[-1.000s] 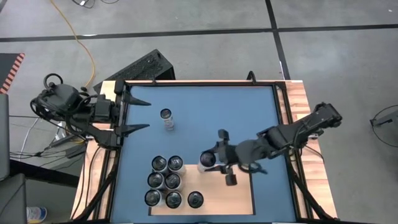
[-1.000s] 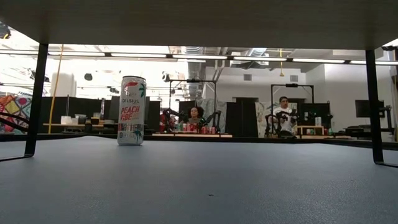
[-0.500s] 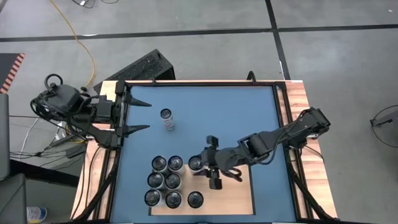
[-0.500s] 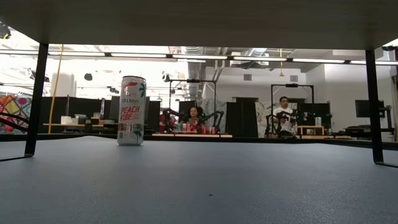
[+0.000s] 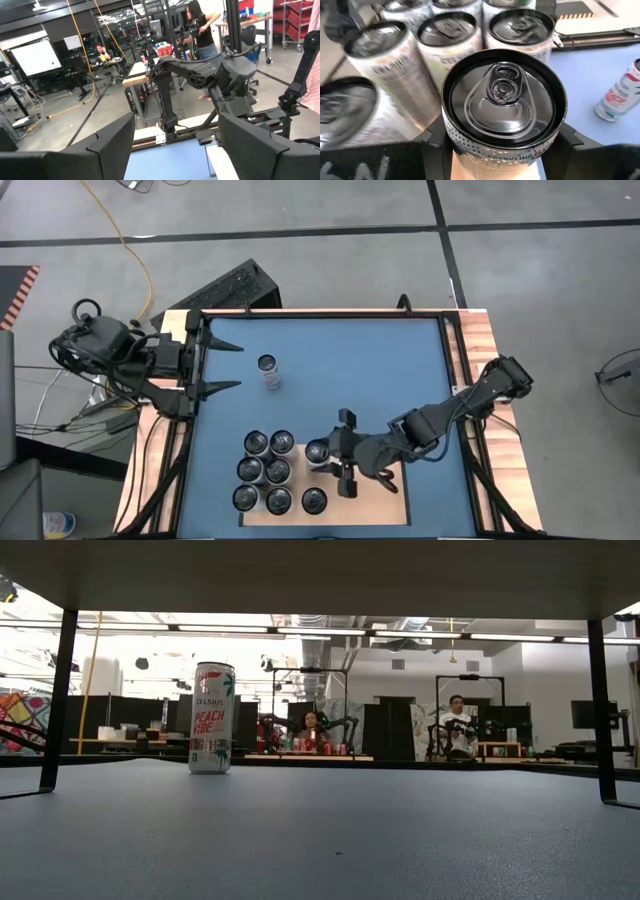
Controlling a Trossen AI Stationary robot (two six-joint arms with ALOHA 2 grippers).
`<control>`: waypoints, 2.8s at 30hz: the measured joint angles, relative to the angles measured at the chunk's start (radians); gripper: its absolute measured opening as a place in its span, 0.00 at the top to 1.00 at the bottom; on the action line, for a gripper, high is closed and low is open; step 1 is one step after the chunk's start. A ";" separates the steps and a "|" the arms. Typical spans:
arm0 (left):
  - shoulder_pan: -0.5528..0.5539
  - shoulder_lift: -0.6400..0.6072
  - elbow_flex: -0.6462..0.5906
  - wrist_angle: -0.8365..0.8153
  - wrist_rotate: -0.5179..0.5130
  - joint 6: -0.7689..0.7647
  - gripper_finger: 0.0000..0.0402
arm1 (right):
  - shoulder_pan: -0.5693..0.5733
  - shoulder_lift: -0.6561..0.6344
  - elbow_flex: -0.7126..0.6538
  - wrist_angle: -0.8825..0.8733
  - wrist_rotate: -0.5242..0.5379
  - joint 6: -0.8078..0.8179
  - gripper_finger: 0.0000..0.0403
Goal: Place canned beverage on shelf
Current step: Put the right white pink soda can on the shelf aligned with the other white pink soda can
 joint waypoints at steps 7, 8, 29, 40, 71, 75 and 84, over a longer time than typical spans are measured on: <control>0.000 0.000 0.000 0.001 0.000 0.001 0.32 | 0.008 0.000 -0.048 0.057 0.001 0.029 0.51; 0.000 0.000 0.000 0.003 0.000 0.002 0.32 | 0.006 0.000 -0.048 0.056 0.001 0.029 0.51; 0.000 0.000 0.000 -0.001 0.000 0.000 0.32 | 0.006 0.000 -0.047 0.037 -0.010 0.025 0.38; 0.000 0.000 0.000 -0.003 0.000 0.000 0.32 | 0.006 0.000 -0.047 0.036 -0.010 0.023 0.34; 0.000 0.001 0.000 -0.039 0.000 -0.001 0.32 | 0.009 -0.002 -0.046 0.029 -0.065 0.033 0.13; 0.000 0.001 0.000 -0.039 0.000 -0.001 0.32 | 0.010 -0.002 -0.046 -0.009 -0.093 0.033 0.13; 0.000 0.001 0.000 -0.039 0.000 -0.001 0.32 | 0.023 -0.003 -0.046 -0.205 -0.129 0.093 0.14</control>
